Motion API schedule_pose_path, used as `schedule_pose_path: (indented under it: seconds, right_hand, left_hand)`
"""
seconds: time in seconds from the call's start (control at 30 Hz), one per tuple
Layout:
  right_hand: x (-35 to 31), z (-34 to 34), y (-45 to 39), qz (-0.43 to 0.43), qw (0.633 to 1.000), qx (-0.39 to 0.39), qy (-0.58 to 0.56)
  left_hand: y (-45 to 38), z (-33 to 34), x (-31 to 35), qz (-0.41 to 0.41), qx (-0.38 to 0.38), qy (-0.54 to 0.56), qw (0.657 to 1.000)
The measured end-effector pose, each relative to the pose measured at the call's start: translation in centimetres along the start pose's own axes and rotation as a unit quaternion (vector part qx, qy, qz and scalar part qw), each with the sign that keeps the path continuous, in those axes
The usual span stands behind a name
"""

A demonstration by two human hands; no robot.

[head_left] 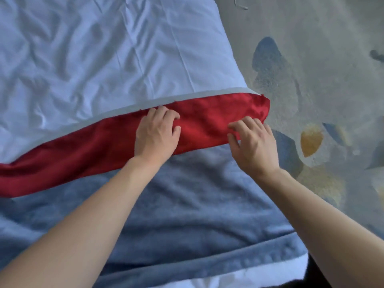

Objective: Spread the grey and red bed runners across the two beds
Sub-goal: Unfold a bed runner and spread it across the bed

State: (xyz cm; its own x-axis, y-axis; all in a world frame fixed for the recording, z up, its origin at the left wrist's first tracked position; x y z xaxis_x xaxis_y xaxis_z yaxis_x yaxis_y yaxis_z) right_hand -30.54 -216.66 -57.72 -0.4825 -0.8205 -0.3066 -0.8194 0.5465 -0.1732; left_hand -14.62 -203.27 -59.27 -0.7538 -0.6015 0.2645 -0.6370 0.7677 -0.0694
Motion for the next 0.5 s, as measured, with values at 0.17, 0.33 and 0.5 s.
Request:
schedule_pose_path:
  seconds: [0.17, 0.33, 0.5]
  right_hand:
    - [-0.7, 3.2, -6.5, 0.03, 0.998, -0.02, 0.048]
    - [-1.0, 5.6, -9.6, 0.014, 0.996, -0.055, 0.064]
    - [-1.0, 6.0, -10.2, -0.015, 0.995, -0.055, 0.081]
  left_hand:
    - [-4.3, 0.3, -3.4, 0.041, -0.008, -0.03, 0.999]
    - [-5.5, 1.1, -4.1, 0.07, -0.015, 0.004, 0.997]
    - [-5.9, 1.5, -3.8, 0.082, -0.007, 0.021, 0.996]
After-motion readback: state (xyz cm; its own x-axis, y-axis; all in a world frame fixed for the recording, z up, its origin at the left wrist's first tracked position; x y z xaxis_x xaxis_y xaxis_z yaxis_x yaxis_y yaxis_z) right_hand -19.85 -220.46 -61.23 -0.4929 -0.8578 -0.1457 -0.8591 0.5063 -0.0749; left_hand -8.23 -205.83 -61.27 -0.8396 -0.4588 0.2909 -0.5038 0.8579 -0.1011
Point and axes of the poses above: each hand's wrist, its own y-axis away from the middle knuckle, its own z-axis out of the palm, x = y × z, the point moved 10 cm from there along -y, towards the middle knuckle
